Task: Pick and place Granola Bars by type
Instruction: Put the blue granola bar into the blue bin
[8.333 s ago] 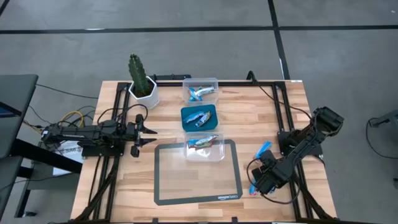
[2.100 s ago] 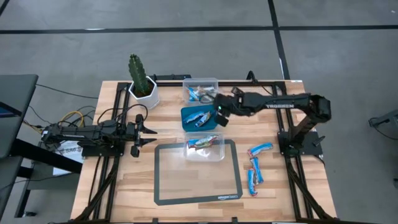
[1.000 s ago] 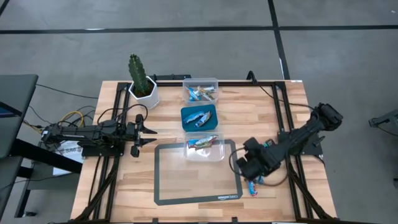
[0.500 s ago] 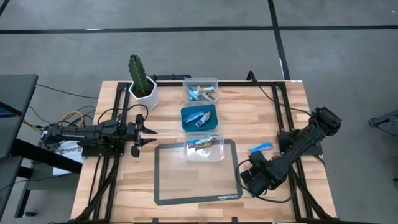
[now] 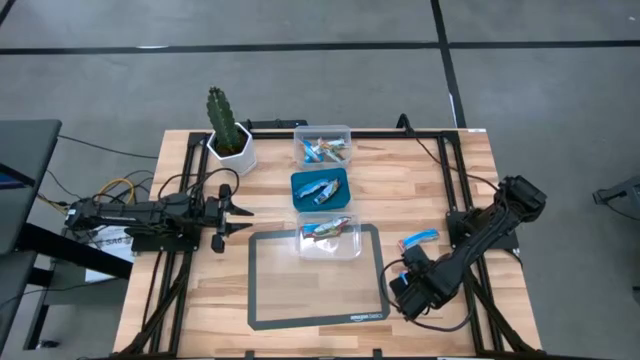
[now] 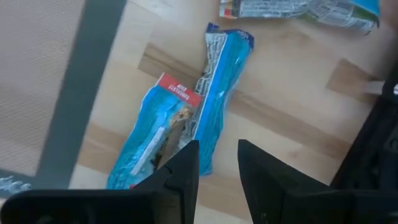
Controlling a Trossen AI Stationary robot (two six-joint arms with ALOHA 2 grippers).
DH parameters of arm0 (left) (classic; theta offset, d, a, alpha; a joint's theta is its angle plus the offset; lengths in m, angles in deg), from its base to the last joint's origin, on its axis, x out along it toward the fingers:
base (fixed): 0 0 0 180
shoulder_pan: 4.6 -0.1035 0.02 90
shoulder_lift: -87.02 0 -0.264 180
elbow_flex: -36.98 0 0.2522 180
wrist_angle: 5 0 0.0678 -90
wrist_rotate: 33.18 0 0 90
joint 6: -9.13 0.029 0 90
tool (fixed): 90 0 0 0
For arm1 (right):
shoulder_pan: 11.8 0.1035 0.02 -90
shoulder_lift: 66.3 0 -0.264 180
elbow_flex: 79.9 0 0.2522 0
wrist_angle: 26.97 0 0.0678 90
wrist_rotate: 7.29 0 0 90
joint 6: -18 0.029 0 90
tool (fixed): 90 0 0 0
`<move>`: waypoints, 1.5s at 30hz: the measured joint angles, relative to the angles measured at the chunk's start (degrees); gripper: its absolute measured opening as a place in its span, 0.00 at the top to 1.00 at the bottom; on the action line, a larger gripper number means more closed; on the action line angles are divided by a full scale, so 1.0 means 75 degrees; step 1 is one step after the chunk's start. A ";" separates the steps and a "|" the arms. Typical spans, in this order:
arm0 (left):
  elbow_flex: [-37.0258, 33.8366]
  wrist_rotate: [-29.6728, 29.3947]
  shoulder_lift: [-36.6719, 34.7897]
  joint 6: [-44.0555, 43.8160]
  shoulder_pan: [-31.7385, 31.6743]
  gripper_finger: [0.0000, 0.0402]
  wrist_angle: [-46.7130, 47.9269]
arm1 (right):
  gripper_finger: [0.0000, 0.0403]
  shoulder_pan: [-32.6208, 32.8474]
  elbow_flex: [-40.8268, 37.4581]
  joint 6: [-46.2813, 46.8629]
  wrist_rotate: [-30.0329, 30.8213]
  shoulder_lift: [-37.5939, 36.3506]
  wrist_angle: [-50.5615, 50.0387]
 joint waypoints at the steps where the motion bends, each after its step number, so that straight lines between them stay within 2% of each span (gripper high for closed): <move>1: -0.0002 0.0005 0.0002 0.0022 -0.0001 0.68 0.0002 | 0.74 0.0000 -0.0003 0.0005 -0.0012 0.0046 -0.0015; 6: 0.0000 0.0003 0.0000 -0.0005 -0.0001 0.68 0.0000 | 0.69 0.0000 -0.0016 0.0000 -0.0111 0.0220 -0.0211; 16: 0.0001 -0.0004 0.0086 -0.0001 -0.0001 0.68 -0.0002 | 0.48 -0.0079 -0.0005 -0.0065 -0.0144 0.0951 -0.0204; 20: 0.0000 -0.0005 0.0087 0.0022 -0.0001 0.68 0.0000 | 0.45 -0.0212 -0.0004 -0.0360 -0.0287 0.1144 0.0014; 25: -0.0002 0.0000 0.0091 0.0020 -0.0001 0.68 0.0000 | 0.46 -0.0360 -0.0005 -0.0616 -0.0336 0.1176 0.0117; 37: 0.0000 0.0000 0.0093 -0.0003 0.0000 0.68 0.0000 | 0.58 -0.0507 -0.0005 -0.0755 -0.0273 0.1152 0.0154; 45: 0.0001 0.0002 0.0093 -0.0005 -0.0001 0.68 0.0002 | 0.59 -0.0449 -0.0033 -0.0754 -0.0038 0.1152 0.0647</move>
